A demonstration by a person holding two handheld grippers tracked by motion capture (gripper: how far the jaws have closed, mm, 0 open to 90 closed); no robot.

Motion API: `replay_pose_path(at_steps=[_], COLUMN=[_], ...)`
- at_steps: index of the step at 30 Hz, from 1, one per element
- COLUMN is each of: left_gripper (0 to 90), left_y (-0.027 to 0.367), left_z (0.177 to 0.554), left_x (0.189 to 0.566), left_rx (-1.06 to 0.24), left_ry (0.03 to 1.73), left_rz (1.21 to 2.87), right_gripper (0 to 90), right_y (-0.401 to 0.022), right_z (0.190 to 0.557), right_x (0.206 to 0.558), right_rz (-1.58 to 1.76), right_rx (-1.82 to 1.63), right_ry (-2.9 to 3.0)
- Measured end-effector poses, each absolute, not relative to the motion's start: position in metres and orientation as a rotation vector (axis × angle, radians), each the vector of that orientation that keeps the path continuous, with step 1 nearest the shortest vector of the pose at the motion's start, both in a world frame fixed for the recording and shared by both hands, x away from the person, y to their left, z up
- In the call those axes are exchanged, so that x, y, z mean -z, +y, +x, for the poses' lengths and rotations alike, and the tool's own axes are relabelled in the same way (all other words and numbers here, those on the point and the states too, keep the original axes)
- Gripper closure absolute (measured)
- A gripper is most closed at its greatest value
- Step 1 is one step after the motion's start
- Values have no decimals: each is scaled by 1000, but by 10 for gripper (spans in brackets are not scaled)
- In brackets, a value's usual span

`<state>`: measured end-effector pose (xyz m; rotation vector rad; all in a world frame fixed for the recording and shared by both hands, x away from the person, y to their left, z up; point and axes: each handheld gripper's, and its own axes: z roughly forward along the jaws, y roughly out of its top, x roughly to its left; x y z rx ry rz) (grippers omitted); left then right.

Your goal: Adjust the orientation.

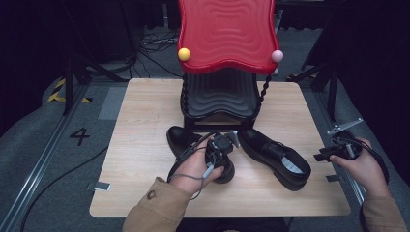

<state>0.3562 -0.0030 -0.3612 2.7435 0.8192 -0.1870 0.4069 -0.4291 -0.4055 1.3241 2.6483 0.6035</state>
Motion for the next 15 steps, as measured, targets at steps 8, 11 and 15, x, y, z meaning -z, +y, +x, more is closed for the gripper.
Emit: replay_pose_path(at_steps=[8, 11, 15], left_gripper=[720, 696, 644], left_y=[15, 18, 22], left_z=[332, 333, 335], left_x=[376, 376, 371], left_rx=[307, 333, 307], left_ry=[822, 829, 822], left_rz=[2791, 2767, 2710], right_gripper=[556, 552, 550], right_y=[-427, -426, -426], right_z=[408, 408, 409], right_x=[408, 409, 409], right_rz=[1328, 1320, 1320], right_rx=[-593, -598, -597], right_ry=[2658, 2662, 2663])
